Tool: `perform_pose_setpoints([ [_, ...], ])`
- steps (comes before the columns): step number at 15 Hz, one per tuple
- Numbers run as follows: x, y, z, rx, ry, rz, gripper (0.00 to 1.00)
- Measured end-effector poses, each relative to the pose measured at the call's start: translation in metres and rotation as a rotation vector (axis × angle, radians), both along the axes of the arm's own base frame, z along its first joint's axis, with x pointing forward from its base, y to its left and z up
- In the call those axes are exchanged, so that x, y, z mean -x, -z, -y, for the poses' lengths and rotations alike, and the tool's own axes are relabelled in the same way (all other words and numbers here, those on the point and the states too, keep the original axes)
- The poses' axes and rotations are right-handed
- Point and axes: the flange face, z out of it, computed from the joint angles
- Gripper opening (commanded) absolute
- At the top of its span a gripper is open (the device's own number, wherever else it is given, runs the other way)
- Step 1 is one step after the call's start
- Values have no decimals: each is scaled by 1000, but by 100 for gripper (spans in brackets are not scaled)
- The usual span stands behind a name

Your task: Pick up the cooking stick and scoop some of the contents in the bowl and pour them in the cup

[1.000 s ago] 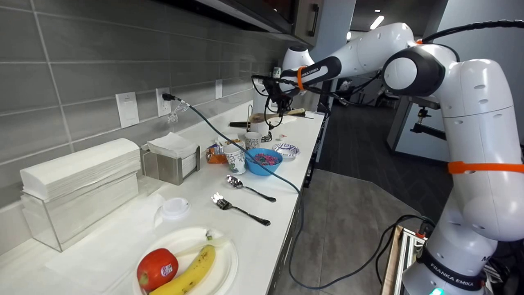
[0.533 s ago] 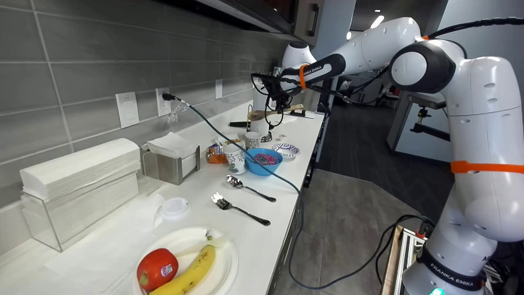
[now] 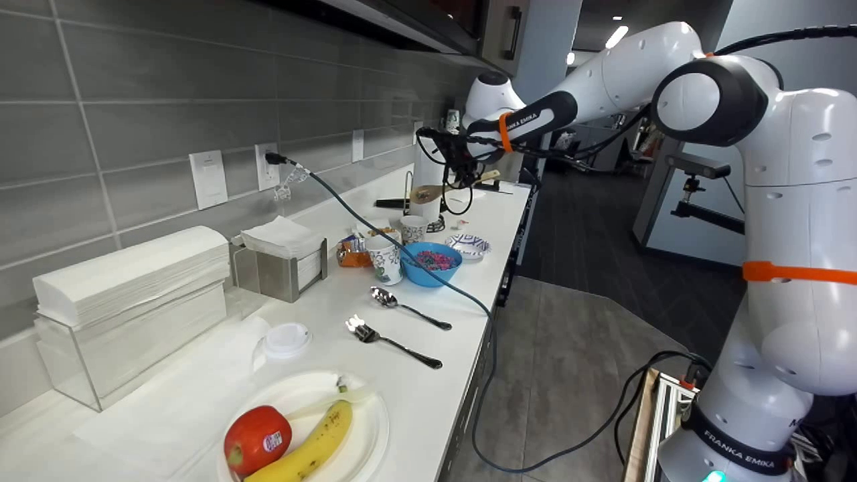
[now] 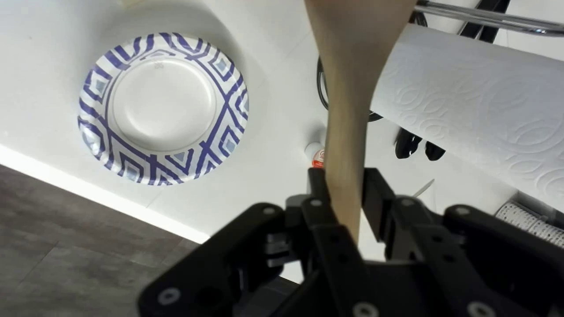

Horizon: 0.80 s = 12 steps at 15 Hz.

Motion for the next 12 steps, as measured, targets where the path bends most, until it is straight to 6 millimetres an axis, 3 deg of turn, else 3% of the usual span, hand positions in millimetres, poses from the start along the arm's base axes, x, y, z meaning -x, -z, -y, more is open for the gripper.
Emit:
perform_pose_setpoints([
  [12,2,11,-34,106,-36,28,6],
])
